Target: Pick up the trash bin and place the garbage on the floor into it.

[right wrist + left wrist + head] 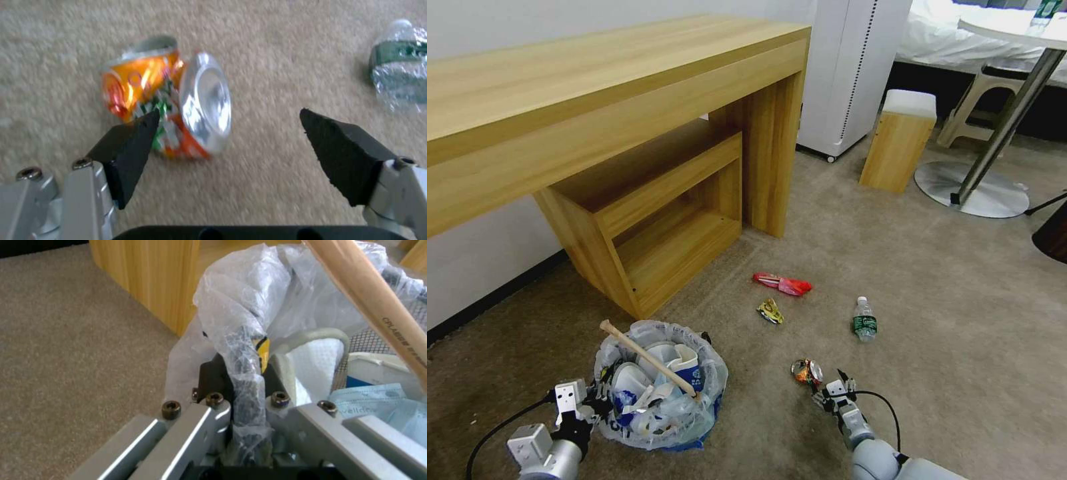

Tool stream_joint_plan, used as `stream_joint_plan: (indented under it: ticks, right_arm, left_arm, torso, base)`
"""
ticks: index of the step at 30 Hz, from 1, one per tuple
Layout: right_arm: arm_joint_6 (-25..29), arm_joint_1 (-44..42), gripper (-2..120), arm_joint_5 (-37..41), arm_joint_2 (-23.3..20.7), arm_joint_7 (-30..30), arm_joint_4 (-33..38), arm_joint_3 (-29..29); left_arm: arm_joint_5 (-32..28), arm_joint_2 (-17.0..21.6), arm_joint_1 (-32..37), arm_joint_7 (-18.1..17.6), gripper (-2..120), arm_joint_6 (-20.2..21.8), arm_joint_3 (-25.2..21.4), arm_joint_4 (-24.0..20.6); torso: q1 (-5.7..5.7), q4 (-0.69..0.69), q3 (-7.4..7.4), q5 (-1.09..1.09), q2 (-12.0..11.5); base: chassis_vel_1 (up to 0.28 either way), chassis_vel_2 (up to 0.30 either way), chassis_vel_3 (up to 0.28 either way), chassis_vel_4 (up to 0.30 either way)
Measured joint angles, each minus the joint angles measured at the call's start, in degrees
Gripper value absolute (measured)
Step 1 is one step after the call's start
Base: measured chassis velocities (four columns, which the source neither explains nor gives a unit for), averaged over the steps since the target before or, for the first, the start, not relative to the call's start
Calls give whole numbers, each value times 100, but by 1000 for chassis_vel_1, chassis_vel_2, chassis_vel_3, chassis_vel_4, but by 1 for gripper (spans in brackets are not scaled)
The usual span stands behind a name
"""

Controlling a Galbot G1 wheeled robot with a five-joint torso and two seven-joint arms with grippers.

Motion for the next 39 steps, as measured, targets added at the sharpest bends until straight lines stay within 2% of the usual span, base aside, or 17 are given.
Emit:
stream_joint_plan:
  ticks: [7, 14, 17, 18, 21, 22, 25, 27, 30, 33, 37, 39]
  right_arm:
    - [-28, 210, 78, 52, 119, 13, -50, -143]
    - [-55, 218, 62, 55, 196, 44, -156, -172]
    - [-60, 215, 45, 48, 219, 47, -220, -173]
    - [-60, 215, 45, 48, 219, 47, -220, -173]
    - [-60, 225, 32, 40, 233, 47, -270, -176]
    - [-60, 225, 32, 40, 233, 47, -270, -176]
    - [-54, 233, 16, 34, 241, 43, -279, -182]
    - [-47, 232, 12, 33, 234, 41, -262, -182]
    - [-23, 229, 5, 32, 217, 30, -211, -177]
    - [134, 207, 5, 67, 137, -70, -35, -99]
    - [541, 147, 5, 104, -78, -345, 408, 102]
    - [812, 129, 5, 123, -294, -574, 891, 296]
  left_arm:
    - [2, 20, 18, 5, 3, -28, -34, 3]
    - [-11, 23, -9, 5, 3, -38, -27, 2]
    - [-6, 2, -6, 5, 3, -55, -23, 15]
    - [-6, 2, -6, 5, 3, -55, -23, 15]
    - [-6, -2, -7, 5, 3, -60, -22, 18]
    - [-6, -2, -7, 5, 3, -60, -22, 18]
    - [-6, -19, -16, 5, 3, -62, -18, 28]
    - [-5, -24, -18, 5, 3, -63, -16, 30]
    - [-4, -30, -25, 6, 3, -64, -16, 32]
    - [-4, -28, -36, 6, 3, -64, -30, 37]
    - [-6, -21, -52, 6, 3, -65, -44, 57]
    - [-7, -13, -56, 6, 3, -65, -49, 76]
  torso:
    - [0, 1, 0, 0, 1]
    - [0, 0, 0, 0, 1]
    - [0, 0, 0, 0, 1]
    - [0, 0, 0, 0, 1]
    - [0, 0, -1, 0, 1]
    - [0, 0, -1, 0, 1]
    - [0, 0, 0, 0, 1]
    - [0, 0, 0, 0, 1]
    - [0, 0, -1, 0, 1]
    - [0, 1, 0, 1, 1]
    - [0, 0, 0, 2, 1]
    - [0, 0, -1, 0, 1]
  base:
    - [0, 0, 0, 0]
    - [0, 0, 0, 0]
    - [0, 0, 0, 0]
    - [0, 0, 0, 0]
    - [0, 0, 0, 0]
    - [0, 0, 0, 0]
    - [0, 0, 0, 0]
    - [0, 0, 0, 0]
    - [0, 0, 0, 0]
    - [0, 0, 0, 0]
    - [0, 0, 0, 0]
    - [0, 0, 0, 0]
